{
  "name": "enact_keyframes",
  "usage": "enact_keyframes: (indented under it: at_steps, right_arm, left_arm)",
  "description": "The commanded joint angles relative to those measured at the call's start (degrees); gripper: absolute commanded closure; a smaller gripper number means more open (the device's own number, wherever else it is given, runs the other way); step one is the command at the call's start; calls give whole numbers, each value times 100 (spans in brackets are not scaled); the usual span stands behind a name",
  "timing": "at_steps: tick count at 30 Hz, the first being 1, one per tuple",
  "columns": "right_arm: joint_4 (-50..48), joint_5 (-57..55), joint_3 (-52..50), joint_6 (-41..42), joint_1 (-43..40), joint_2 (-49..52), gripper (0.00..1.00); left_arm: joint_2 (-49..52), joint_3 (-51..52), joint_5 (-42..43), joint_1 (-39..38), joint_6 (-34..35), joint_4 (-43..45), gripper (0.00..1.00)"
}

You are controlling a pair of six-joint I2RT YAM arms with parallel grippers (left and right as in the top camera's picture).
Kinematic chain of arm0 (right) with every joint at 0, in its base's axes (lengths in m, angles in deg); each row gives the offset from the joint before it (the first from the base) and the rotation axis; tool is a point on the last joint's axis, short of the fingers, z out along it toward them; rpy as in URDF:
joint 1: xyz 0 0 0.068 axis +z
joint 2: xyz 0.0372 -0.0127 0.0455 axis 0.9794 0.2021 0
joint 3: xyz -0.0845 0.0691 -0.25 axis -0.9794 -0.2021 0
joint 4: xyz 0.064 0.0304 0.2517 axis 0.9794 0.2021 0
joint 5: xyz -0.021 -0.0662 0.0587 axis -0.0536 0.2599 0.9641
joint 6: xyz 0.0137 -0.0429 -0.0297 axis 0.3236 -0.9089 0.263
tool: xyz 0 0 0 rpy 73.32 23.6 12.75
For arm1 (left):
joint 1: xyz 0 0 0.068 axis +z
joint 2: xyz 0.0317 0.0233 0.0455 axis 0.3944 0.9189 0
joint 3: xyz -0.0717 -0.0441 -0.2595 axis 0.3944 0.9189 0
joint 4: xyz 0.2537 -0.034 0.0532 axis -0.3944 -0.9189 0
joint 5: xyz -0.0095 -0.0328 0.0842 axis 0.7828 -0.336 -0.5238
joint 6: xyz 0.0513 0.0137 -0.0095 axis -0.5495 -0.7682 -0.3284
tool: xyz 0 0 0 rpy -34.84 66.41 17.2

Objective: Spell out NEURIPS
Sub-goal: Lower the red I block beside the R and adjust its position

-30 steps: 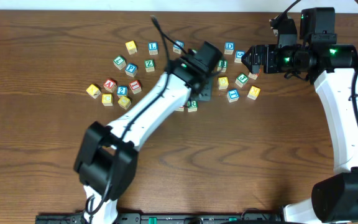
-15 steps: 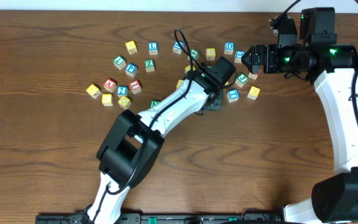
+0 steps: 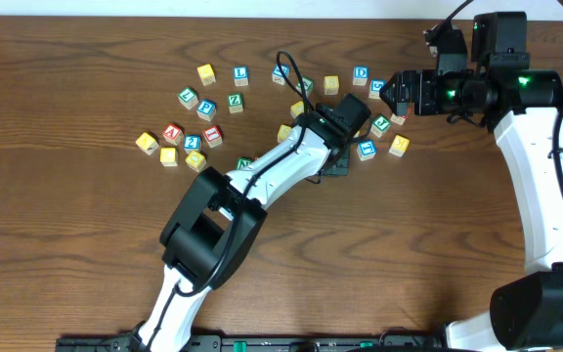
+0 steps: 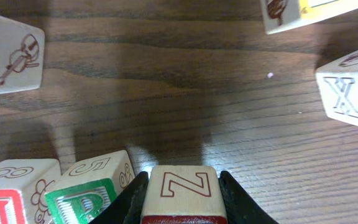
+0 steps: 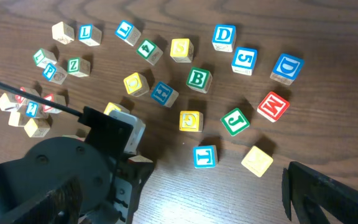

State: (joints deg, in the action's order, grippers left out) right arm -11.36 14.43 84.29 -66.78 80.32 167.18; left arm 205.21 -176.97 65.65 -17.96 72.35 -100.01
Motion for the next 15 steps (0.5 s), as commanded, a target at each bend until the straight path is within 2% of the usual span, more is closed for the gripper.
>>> enact_keyframes:
  at_steps: [1,15]
  right_arm:
    - [11,-9,92,-66,-39,2,1]
    - [11,-9,92,-66,-39,2,1]
  left_arm:
    - [168,52,-70,24,74,7,73]
    - [240,50,-114,37,203,83,73]
